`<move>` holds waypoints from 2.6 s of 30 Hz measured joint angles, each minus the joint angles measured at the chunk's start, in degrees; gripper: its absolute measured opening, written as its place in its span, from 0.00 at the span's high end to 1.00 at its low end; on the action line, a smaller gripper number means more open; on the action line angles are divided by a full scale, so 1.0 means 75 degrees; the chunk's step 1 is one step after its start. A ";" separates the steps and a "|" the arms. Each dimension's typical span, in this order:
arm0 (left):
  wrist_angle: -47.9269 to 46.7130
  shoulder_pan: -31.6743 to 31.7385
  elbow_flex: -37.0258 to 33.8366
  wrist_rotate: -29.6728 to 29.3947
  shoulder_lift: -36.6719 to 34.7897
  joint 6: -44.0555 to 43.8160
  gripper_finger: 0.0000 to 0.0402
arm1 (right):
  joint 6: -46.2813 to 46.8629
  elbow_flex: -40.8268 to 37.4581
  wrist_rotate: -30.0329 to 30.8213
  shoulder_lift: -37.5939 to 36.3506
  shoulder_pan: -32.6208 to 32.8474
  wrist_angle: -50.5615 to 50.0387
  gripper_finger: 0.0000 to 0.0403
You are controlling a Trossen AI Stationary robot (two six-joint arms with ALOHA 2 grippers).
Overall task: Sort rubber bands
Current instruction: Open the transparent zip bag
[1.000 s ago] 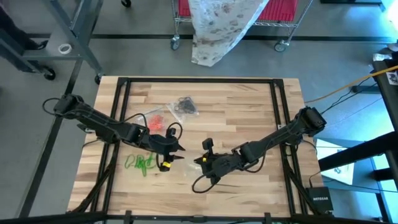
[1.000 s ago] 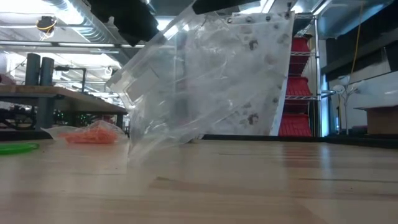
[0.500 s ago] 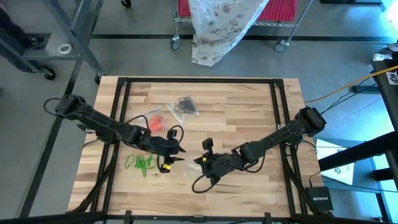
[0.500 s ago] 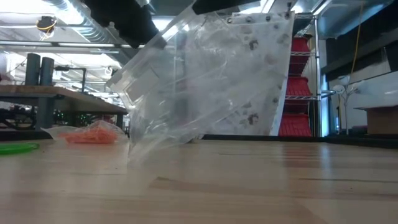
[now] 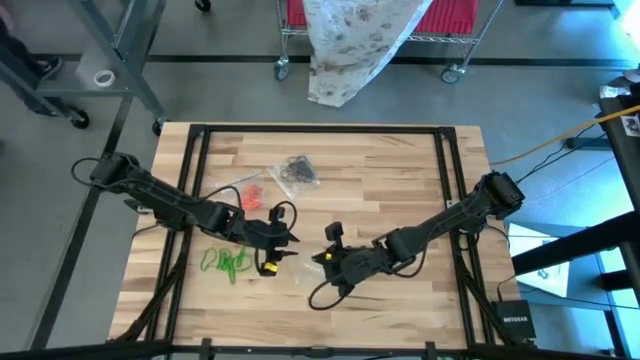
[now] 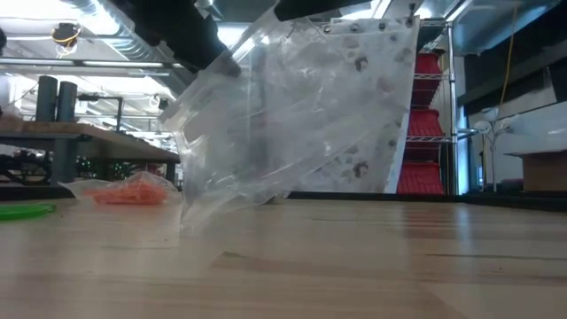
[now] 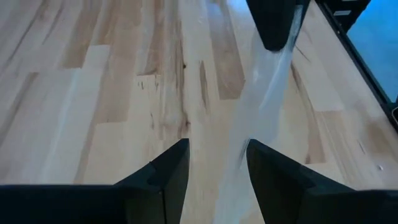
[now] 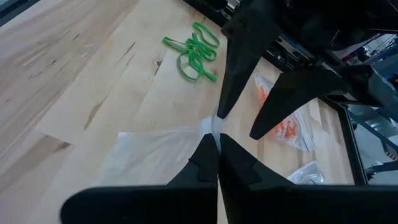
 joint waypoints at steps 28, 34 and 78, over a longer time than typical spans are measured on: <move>-0.0756 0.0355 0.0003 -0.1090 -0.0233 0.0378 1.00 | 0.2298 0.0251 0.0022 -0.0032 -0.0516 0.0169 0.92; -0.1230 0.0753 0.0003 -0.1773 -0.0650 -0.0408 1.00 | 0.1622 0.1438 0.1333 -0.0049 -0.0504 -0.0939 0.71; -0.1467 0.0803 0.0006 -0.3188 -0.0650 -0.0816 1.00 | -0.0881 0.1588 -0.0286 0.1113 -0.1244 -0.1304 0.99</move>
